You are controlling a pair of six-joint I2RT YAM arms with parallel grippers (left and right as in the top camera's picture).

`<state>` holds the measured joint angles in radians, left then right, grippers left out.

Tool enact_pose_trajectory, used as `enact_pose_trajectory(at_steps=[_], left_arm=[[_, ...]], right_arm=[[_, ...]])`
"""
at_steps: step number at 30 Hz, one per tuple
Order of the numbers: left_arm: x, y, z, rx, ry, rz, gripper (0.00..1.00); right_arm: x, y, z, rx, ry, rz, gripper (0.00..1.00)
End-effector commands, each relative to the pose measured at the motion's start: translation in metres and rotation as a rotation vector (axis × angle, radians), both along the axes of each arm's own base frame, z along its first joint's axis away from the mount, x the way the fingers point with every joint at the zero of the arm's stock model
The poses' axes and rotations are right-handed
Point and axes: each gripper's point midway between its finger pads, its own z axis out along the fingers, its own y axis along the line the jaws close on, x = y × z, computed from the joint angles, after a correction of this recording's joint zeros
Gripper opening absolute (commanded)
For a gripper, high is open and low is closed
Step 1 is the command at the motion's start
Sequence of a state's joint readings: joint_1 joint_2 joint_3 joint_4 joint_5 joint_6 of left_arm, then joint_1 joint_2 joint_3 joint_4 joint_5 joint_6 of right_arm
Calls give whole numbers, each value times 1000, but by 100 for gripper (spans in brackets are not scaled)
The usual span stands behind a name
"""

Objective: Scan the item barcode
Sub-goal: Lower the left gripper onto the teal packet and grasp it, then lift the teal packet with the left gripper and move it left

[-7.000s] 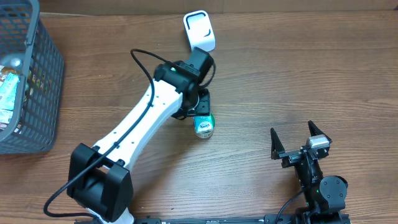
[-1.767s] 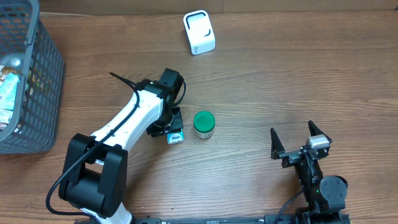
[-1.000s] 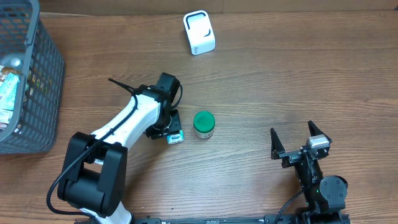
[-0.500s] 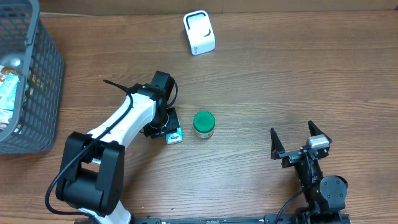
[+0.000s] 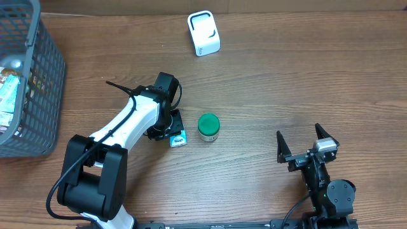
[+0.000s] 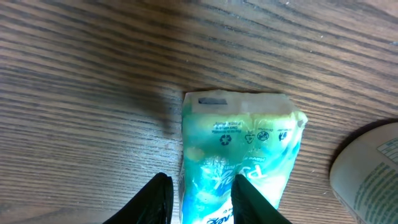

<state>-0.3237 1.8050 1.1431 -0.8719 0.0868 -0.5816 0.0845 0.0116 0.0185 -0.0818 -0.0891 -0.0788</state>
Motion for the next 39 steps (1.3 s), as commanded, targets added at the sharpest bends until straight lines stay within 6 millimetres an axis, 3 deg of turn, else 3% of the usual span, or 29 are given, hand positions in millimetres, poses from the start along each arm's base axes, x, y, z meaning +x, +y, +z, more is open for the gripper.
enact_pose_trajectory(at_steps=[1,8,11,12,17,22,26,33,39], left_arm=[[-3,-1,-6,-7,12,2,34],[-13,0,-22,-18,20,2,32],[-12,-1,-21,-23,17,1,14],[-8,-2,-18,-29,5,-20,4],[9,-3,9,-23,-32,-156,4],[31,26,53,184,-74,-192,4],[35,50,76,388,-93,-217,4],[35,80,89,760,-169,-238,4],[39,81,70,884,-264,-271,4]], right_arm=[[1,-2,-2,-4,-2,-12,100],[1,-2,-2,-4,-2,-12,100],[1,-2,-2,-4,-2,-12,100],[1,-2,-2,-4,-2,-12,100],[1,-2,-2,-4,-2,-12,100],[1,-2,-2,-4,-2,-12,100],[1,-2,-2,-4,-2,-12,100],[1,-2,-2,-4,-2,-12,100],[1,-2,-2,-4,-2,-12,100]])
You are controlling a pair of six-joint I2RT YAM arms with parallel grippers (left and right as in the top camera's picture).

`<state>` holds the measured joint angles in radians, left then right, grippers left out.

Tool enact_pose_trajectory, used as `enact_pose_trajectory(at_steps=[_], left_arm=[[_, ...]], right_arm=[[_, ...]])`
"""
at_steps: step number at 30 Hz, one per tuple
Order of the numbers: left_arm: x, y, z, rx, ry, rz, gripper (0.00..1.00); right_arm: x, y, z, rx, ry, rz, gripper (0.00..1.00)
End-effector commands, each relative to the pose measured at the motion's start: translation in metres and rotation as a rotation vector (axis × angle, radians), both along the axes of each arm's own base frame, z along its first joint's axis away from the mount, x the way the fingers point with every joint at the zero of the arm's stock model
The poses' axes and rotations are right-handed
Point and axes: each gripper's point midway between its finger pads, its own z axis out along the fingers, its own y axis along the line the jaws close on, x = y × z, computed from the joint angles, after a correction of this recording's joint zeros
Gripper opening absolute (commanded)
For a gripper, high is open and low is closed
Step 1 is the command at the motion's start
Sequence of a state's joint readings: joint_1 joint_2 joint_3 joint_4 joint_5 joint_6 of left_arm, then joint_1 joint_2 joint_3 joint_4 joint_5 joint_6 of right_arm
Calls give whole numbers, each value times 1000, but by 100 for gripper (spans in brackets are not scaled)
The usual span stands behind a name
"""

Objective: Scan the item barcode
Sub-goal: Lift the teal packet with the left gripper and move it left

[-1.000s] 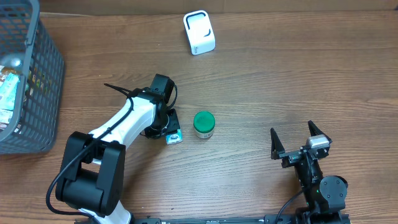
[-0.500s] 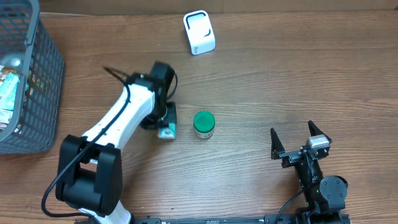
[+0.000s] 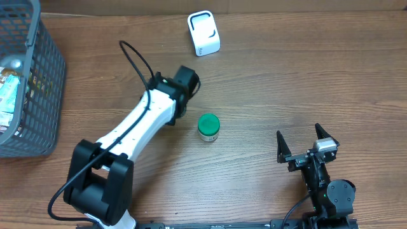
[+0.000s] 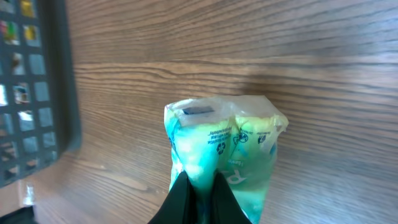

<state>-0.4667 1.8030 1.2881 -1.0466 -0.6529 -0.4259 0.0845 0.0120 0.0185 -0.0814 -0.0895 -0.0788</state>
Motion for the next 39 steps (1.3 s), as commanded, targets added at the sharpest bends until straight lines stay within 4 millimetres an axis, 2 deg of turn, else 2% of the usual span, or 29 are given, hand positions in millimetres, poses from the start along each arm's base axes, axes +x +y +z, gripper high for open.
enact_pose_trajectory(at_steps=[1,7,11,17,20,26,30,35,39], left_arm=[[1,22,-2,193,-86,-13,4],[4,40,-10,335,-169,-39,4],[7,39,-22,323,-181,-67,4],[20,32,-41,373,-158,-251,4],[21,31,-44,379,-148,-269,4],[18,25,-64,324,-94,-300,4],[19,27,-64,334,-93,-298,6],[19,27,-64,338,-95,-297,17],[21,30,-57,372,-119,-281,20]], right_arm=[[1,-3,-2,-4,-2,-12,100],[1,-3,-2,-4,-2,-12,100],[1,-3,-2,-4,-2,-12,100],[1,-3,-2,-4,-2,-12,100],[1,-3,-2,-4,-2,-12,100],[1,-3,-2,-4,-2,-12,100],[1,-3,-2,-4,-2,-12,100],[1,-3,-2,-4,-2,-12,100],[1,-3,-2,-4,-2,-12,100]])
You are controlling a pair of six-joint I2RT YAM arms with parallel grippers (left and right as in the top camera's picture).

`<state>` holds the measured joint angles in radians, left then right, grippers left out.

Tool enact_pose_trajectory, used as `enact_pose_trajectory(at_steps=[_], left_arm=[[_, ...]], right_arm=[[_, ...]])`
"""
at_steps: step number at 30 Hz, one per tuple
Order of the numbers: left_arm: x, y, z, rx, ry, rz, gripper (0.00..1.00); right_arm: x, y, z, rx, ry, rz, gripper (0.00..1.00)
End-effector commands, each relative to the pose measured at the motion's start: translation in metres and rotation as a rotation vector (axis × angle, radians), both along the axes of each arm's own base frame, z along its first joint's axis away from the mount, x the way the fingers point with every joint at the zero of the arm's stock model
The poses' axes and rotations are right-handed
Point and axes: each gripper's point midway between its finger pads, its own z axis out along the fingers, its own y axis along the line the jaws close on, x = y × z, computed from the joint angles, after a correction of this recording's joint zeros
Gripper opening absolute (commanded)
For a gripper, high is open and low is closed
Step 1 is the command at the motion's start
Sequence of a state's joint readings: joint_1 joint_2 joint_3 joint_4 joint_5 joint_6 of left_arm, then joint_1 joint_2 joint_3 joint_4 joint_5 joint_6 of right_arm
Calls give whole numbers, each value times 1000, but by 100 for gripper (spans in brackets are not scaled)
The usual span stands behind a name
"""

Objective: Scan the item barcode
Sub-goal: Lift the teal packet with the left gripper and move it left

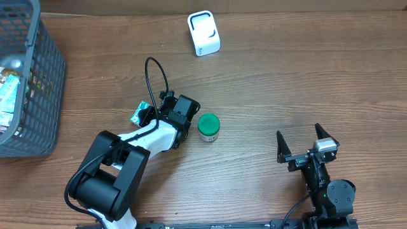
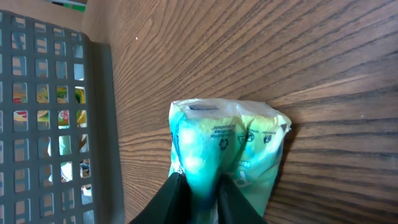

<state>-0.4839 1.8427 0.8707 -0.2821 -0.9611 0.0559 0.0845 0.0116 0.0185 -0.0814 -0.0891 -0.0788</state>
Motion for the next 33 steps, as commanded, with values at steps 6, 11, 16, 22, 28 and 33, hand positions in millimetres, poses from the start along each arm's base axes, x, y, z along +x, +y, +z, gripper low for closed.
enact_pose_trajectory(at_steps=[6,11,16,22,28,33], left_arm=[[2,6,4,15,-50,34,23],[4,4,9,-5,-71,38,24],[4,3,13,-42,-110,61,21],[5,0,20,-56,-131,57,12],[2,-14,23,-192,-140,52,13],[-2,-31,19,-331,-95,20,16]], right_arm=[[1,-2,-2,-4,-2,-12,100],[1,-2,-2,-4,-2,-12,100],[1,-2,-2,-4,-2,-12,100],[1,-2,-2,-4,-2,-12,100],[1,-2,-2,-4,-2,-12,100],[1,-2,-2,-4,-2,-12,100]])
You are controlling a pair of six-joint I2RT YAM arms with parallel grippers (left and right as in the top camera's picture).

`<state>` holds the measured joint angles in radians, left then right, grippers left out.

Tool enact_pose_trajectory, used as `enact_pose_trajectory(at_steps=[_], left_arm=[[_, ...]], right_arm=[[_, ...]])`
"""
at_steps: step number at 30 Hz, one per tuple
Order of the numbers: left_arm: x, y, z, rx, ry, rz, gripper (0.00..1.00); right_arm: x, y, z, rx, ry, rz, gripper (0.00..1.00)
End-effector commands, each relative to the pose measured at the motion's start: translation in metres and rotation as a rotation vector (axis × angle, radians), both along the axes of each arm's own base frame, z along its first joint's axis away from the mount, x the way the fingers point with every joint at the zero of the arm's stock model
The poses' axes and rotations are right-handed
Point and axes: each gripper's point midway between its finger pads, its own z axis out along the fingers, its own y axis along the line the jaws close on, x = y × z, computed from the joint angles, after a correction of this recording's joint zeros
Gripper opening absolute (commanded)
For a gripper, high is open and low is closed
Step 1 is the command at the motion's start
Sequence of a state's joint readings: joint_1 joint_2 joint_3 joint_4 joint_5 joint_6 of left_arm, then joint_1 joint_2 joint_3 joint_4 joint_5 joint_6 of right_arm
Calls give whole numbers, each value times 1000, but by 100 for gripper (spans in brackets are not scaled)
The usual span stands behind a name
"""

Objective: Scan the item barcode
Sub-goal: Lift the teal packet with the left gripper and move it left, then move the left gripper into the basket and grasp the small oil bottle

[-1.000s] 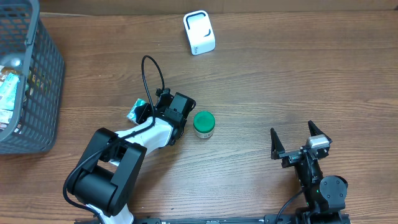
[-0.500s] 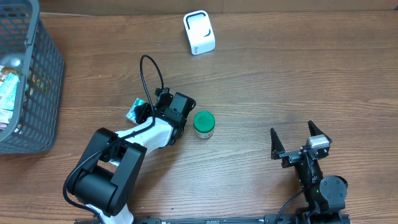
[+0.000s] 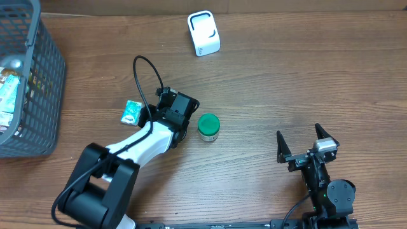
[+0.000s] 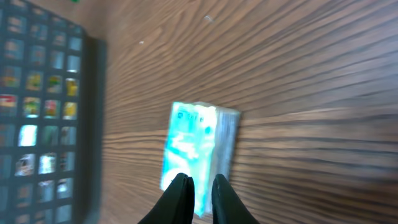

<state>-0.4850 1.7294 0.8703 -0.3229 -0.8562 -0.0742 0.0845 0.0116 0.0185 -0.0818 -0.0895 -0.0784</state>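
Observation:
The item, a small teal and white packet (image 3: 131,111), lies flat on the wooden table left of my left gripper (image 3: 148,116). In the left wrist view the packet (image 4: 196,146) sits just beyond the fingertips, and my left gripper (image 4: 199,182) has its jaws a narrow gap apart with nothing between them. The white barcode scanner (image 3: 203,33) stands at the far middle of the table. My right gripper (image 3: 302,141) rests open at the near right, away from everything.
A green-lidded jar (image 3: 208,127) stands right beside the left wrist. A grey mesh basket (image 3: 38,95) with packaged goods fills the far left; its wall (image 4: 37,124) shows left of the packet. The table's near edge lies below the arms.
My left gripper has let go of the packet. It now lies flat on the table a little left of where it was held, just beyond the fingertips.
The packet lay next to the jar with my left gripper's jaws around its end. Then the gripper was shut on it and held it up further back. Later it held it left of the jar, near the basket. Now the packet lies there, released.

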Motion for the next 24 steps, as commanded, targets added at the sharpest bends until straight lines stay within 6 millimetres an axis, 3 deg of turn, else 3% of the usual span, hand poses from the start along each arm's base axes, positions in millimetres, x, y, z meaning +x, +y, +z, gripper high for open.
enact_pose_trajectory(at_steps=[1,5,8,10,12,14,16,17,20,23,24], left_arm=[[-2,-19,2,-154,-10,-20,18],[-5,-19,24,-257,-33,40,28],[1,-26,49,-403,11,11,43],[9,-27,71,-503,31,-23,49],[20,-19,103,-619,32,-41,69],[28,-5,130,-675,3,-34,76],[42,13,169,-727,-76,-16,84],[54,26,211,-769,-163,-43,88],[68,61,289,-791,-364,-57,89],[71,108,352,-749,-561,-24,90],[70,121,364,-735,-602,-11,90]], right_arm=[[1,-3,-2,-4,-2,-12,100],[1,-3,-2,-4,-2,-12,100],[1,-3,-2,-4,-2,-12,100],[1,-3,-2,-4,-2,-12,100],[1,-3,-2,-4,-2,-12,100],[1,-3,-2,-4,-2,-12,100],[1,-3,-2,-4,-2,-12,100],[1,-3,-2,-4,-2,-12,100],[1,-3,-2,-4,-2,-12,100],[1,-3,-2,-4,-2,-12,100],[1,-3,-2,-4,-2,-12,100]])
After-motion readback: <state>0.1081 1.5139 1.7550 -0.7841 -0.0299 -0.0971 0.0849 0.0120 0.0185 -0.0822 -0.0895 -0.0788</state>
